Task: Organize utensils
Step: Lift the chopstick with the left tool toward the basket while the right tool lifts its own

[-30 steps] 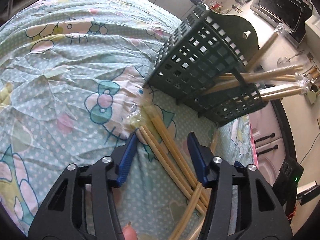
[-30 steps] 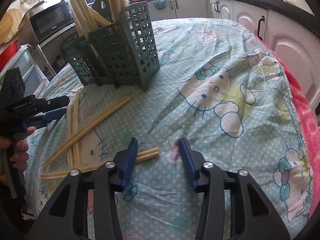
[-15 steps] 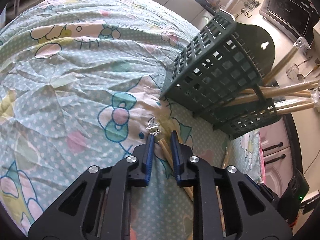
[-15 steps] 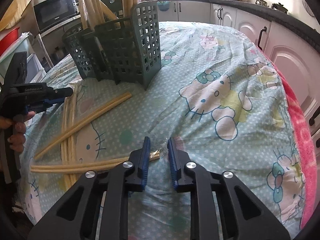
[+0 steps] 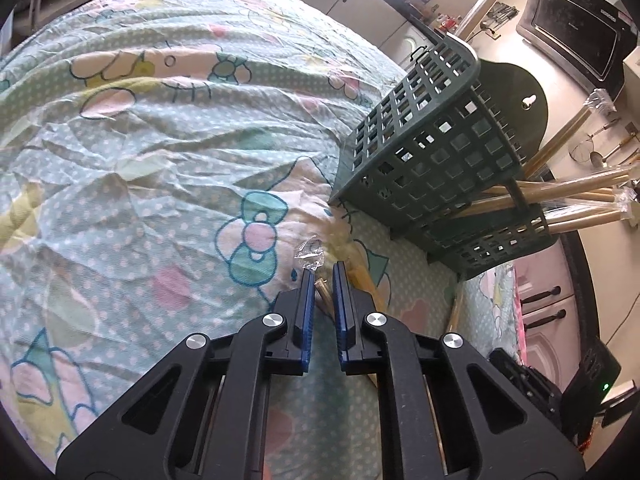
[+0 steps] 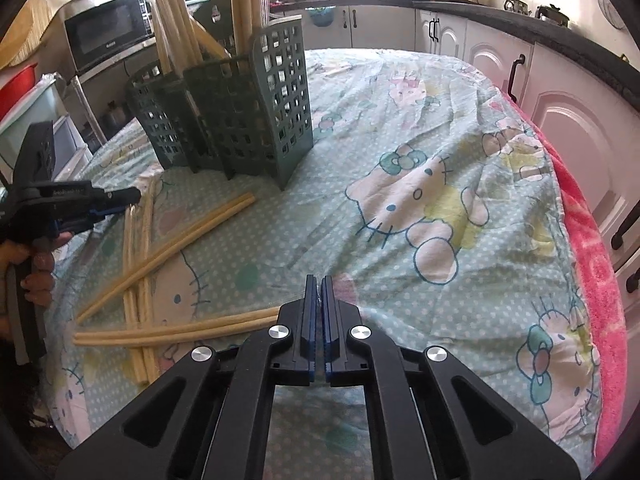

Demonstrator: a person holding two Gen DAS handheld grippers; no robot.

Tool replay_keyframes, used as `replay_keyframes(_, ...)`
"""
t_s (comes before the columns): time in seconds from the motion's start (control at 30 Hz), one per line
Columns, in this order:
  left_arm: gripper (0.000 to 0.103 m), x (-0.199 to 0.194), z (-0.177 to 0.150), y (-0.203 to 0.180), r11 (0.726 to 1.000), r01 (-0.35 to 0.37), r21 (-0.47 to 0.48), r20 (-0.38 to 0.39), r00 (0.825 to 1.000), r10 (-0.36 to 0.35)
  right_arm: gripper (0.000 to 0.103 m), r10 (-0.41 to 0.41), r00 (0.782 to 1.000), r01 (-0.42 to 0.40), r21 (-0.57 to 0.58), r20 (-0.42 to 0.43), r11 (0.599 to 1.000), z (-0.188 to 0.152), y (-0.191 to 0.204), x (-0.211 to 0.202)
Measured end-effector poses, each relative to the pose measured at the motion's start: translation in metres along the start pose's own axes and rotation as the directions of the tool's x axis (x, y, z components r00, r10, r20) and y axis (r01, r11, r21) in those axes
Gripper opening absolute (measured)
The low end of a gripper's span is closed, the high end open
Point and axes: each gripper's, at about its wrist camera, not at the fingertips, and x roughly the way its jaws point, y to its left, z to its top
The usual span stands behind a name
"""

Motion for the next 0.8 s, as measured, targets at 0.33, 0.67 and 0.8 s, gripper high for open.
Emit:
replay_keyframes(0.33, 0.005, -0.043, 0.006, 0.018, 1.000, -0.023, -0.006, 0.099, 0.995, 0.024, 0.002, 0.010, 0.999, -0.011, 0.002, 0.046, 1.000, 0.010, 0.002, -0.022)
replay_keyframes(0.67, 0.005, -0.079, 0.010, 0.016, 1.000, -0.022, 0.018, 0.174, 0.985, 0.019, 0.001, 0.010, 0.997, -0.009, -0.009, 0.071, 1.000, 0.011, 0.002, -0.043)
replay_keyframes(0.8, 0.004, -0.096, 0.011, 0.011, 0.998, -0.036, 0.051, 0.207, 0.978, 0.025, 0.001, 0.029, 0.994, -0.027, -0.018, 0.109, 0.999, 0.016, 0.007, -0.059)
